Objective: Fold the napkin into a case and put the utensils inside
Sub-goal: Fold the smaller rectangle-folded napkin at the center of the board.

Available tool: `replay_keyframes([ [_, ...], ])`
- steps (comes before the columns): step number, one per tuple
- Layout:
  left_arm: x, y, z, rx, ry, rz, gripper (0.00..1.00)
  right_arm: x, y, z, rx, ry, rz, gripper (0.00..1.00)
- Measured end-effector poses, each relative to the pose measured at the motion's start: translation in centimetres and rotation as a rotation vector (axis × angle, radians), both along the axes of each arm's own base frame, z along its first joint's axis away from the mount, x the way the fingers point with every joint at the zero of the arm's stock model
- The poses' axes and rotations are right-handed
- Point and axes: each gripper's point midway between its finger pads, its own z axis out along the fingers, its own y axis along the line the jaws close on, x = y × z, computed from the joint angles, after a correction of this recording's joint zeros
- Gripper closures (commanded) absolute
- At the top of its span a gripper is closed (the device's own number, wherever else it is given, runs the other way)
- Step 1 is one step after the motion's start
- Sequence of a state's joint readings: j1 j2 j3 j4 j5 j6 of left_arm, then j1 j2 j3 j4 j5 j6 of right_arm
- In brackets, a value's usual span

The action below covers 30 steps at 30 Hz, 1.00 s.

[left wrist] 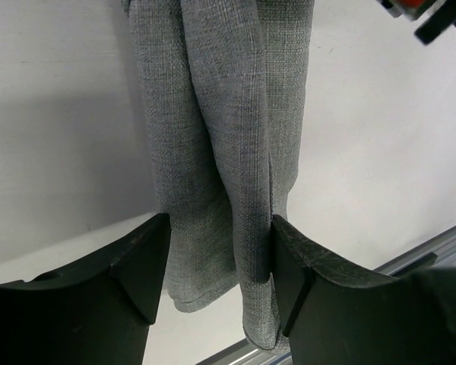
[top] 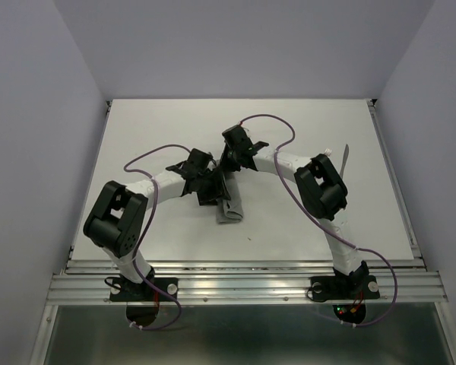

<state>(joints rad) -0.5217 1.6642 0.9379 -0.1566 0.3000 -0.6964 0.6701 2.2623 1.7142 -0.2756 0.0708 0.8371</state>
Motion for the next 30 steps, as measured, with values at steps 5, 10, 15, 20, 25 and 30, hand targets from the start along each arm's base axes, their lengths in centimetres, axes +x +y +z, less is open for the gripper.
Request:
replay_keyframes([
  [5,-0.4,0.6,0.4,0.013,-0.010,0.005,0.40,0.0,0.0,0.0,0.000,-0.001,0.000,0.99],
  [10,-1.4,1.2,-0.5,0.026,0.005,0.001,0.78,0.0,0.0,0.0,-0.001,-0.001,0.002,0.99],
  [15,-2.0,1.4,-1.6,0.031,0.020,0.002,1.00,0.0,0.0,0.1,-0.004,-0.006,0.010,0.81],
  [20,-1.9,1.1,-2.0,0.017,0.026,-0.010,1.00,-0.4,-0.4,0.3,-0.016,-0.033,0.044,0.53],
  [25,-1.9,0.4,-2.0,-0.015,0.030,-0.029,1.00,-1.4,-1.7,1.3,-0.054,-0.048,0.065,0.46],
  [30,-1.9,0.2,-2.0,-0.025,0.029,-0.035,1.00,-3.0,-3.5,2.8,-0.080,-0.057,0.070,0.48],
])
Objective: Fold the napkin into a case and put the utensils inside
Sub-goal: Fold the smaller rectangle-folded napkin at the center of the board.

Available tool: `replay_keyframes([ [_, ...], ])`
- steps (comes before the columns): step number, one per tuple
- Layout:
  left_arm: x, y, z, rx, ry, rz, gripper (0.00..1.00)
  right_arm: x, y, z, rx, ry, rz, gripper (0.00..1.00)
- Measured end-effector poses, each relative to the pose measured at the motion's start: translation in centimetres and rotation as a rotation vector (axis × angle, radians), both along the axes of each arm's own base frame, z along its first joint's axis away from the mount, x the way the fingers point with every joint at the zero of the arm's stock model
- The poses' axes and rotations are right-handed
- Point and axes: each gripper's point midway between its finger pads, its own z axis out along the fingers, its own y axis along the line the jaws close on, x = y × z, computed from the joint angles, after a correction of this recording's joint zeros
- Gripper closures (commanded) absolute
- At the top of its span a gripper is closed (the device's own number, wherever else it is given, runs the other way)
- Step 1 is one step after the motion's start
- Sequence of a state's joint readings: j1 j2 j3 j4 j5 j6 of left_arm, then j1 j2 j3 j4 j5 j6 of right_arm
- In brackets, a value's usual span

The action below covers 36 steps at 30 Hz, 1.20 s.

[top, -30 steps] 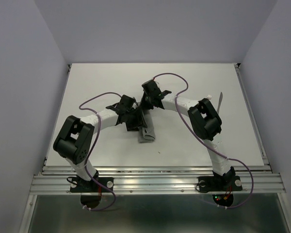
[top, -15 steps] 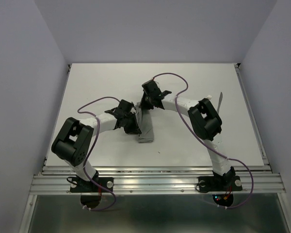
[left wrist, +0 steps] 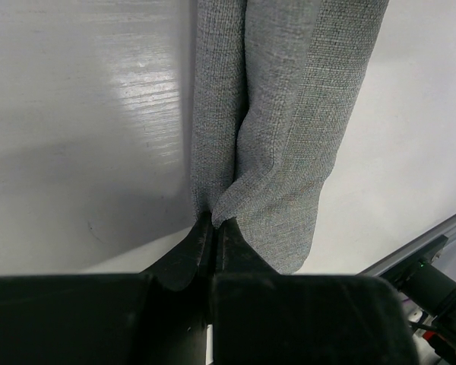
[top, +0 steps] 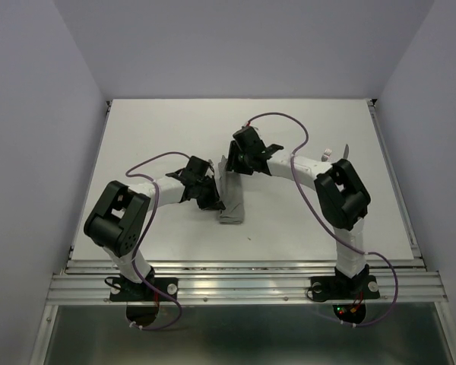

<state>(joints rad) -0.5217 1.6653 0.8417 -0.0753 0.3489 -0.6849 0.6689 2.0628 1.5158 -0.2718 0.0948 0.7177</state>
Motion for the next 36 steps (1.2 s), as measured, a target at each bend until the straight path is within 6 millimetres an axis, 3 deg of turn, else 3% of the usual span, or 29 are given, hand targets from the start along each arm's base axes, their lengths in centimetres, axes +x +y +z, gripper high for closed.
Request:
replay_keyframes([
  [6,-0.1,-0.1,0.1,-0.007,0.003,-0.010,1.00,-2.1,-2.0,2.5,0.000,-0.031,0.003,0.49],
  [10,-0.2,-0.1,0.2,-0.007,0.007,-0.015,1.00,-3.9,-3.5,1.8,-0.018,-0.016,0.003,0.73],
  [15,-0.4,-0.3,0.2,-0.018,0.016,-0.020,1.00,-6.0,-4.6,-0.1,-0.043,0.034,0.035,0.88],
  [23,-0.7,-0.9,0.1,-0.068,0.053,0.024,1.00,-9.8,-4.8,-1.8,-0.012,0.130,0.133,0.90],
  [28,-1.4,-1.9,0.1,-0.144,0.085,0.068,0.98,-11.2,-5.2,-0.9,0.014,0.134,0.150,0.90],
  [36,-3.0,-3.9,0.4,-0.176,0.117,0.051,0.69,-11.9,-4.8,-0.2,0.027,0.130,0.171,0.91],
])
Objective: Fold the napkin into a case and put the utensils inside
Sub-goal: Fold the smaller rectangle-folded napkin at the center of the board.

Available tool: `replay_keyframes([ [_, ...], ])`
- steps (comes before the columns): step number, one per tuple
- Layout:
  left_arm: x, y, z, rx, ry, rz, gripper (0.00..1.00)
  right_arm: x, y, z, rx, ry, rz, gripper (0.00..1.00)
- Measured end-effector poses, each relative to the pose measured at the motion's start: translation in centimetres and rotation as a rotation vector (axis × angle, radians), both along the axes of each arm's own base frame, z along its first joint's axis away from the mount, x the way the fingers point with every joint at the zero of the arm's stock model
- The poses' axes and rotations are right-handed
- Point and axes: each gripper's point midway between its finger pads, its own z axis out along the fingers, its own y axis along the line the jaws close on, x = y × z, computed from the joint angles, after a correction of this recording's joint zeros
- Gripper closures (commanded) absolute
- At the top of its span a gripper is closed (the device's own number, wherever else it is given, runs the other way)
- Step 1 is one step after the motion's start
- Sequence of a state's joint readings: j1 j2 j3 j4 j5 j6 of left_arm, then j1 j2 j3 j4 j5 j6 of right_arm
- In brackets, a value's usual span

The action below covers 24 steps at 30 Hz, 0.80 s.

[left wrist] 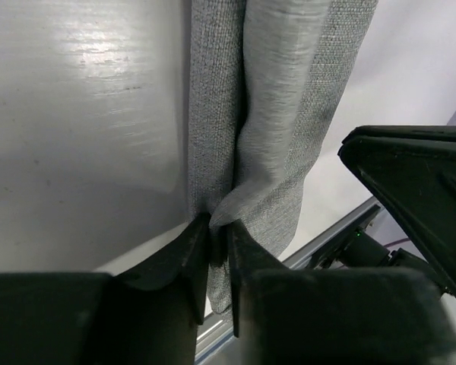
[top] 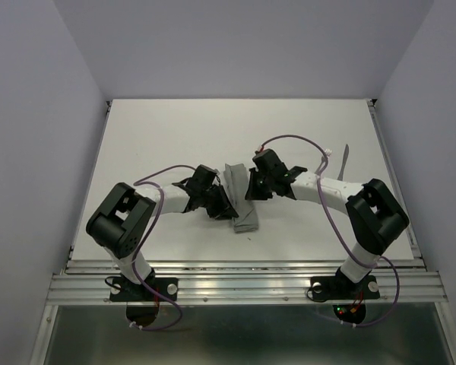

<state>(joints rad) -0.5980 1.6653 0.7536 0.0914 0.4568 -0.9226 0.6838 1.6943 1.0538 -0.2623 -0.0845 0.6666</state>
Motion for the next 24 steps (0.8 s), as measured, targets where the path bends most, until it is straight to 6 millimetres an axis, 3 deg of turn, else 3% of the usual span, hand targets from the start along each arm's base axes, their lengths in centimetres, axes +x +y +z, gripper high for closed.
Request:
replay_keyframes([
  [1,-0.1,0.0,0.0,0.003,0.001,0.000,0.68,-0.1,0.1,0.0,0.000,0.000,0.004,0.91],
  [3,-0.1,0.1,-0.1,0.013,0.001,-0.003,0.53,-0.3,0.3,0.0,0.000,0.004,0.011,0.91],
  [5,-0.1,0.3,0.0,0.025,0.001,-0.006,0.47,-0.7,0.4,-0.1,-0.004,0.008,0.020,0.91],
  [12,0.4,0.9,1.4,0.076,-0.042,-0.027,0.47,-2.0,0.7,-0.8,-0.021,0.025,0.046,0.91],
  [17,0.9,1.8,2.5,0.121,-0.075,-0.027,0.49,-2.3,0.0,-2.7,-0.072,0.048,0.046,0.92],
  [20,1.8,2.8,3.4,0.142,-0.102,-0.015,0.50,-2.4,-0.6,-3.5,-0.105,0.048,0.050,0.92],
  [24,3.8,5.5,4.6,0.165,-0.136,0.056,0.50,-2.4,-0.5,-3.1,-0.109,0.024,0.076,0.90],
])
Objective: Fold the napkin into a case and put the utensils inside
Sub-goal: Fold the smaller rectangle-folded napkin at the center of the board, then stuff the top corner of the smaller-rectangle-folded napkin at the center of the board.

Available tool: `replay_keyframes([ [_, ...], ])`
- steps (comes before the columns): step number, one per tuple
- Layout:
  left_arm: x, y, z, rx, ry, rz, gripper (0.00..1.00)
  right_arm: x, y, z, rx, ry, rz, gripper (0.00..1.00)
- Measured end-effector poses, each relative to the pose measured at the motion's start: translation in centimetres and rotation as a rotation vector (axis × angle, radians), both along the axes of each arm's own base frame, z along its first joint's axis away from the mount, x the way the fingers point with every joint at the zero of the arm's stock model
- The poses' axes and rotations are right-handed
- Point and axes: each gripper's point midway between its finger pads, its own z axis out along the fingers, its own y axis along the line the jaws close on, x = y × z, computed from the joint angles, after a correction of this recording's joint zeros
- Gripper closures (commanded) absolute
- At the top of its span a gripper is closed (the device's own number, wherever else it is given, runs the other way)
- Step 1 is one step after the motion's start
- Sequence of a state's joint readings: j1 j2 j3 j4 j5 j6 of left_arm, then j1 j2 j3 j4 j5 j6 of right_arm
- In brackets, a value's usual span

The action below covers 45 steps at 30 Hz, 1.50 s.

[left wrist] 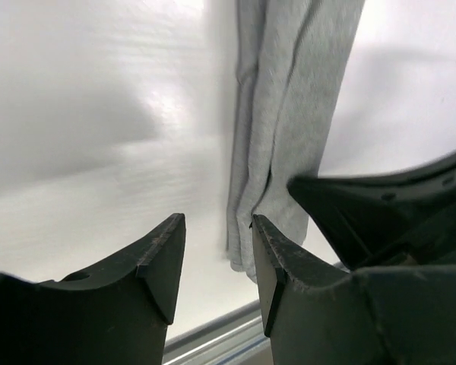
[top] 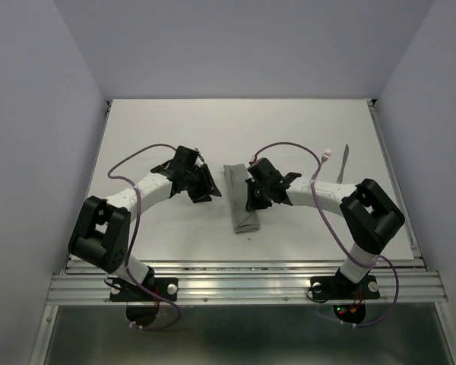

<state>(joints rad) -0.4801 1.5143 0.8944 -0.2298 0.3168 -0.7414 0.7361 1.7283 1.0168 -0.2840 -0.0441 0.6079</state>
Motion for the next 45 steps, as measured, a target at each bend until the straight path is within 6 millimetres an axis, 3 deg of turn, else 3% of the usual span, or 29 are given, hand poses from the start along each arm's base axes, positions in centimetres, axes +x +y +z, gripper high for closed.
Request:
replay_keyframes([
  [5,2.6,2.7,1.0,0.032,-0.038,0.074,0.50,-0.1,0.4,2.3,0.028,-0.050,0.022,0.89],
  [8,3.8,3.0,2.0,0.034,-0.064,0.084,0.51,-0.7,1.0,3.8,0.058,-0.080,0.041,0.89],
  [10,4.8,2.8,2.7,0.031,-0.084,0.083,0.51,-1.4,1.2,3.8,0.061,-0.080,0.055,0.89],
  [18,8.0,2.5,3.5,0.050,-0.118,0.093,0.51,-5.7,0.2,-0.9,-0.015,0.042,0.078,0.89],
  [25,8.3,2.7,3.2,0.055,-0.111,0.098,0.51,-4.2,-0.9,-0.8,-0.095,-0.027,0.029,0.90],
  [30,8.2,2.7,2.9,0.060,-0.104,0.095,0.51,-2.8,-3.3,-0.8,-0.224,-0.098,-0.024,0.90],
  [37,8.3,3.1,2.8,0.083,-0.119,0.079,0.51,-2.4,-6.3,-0.5,-0.358,-0.139,-0.048,0.85],
  [41,8.9,3.8,3.0,0.108,-0.132,0.088,0.51,-2.1,-7.2,0.7,-0.385,-0.154,-0.043,0.77],
  [45,9.7,4.7,3.2,0.114,-0.144,0.107,0.51,0.8,-6.0,3.8,-0.332,-0.214,-0.059,0.66],
])
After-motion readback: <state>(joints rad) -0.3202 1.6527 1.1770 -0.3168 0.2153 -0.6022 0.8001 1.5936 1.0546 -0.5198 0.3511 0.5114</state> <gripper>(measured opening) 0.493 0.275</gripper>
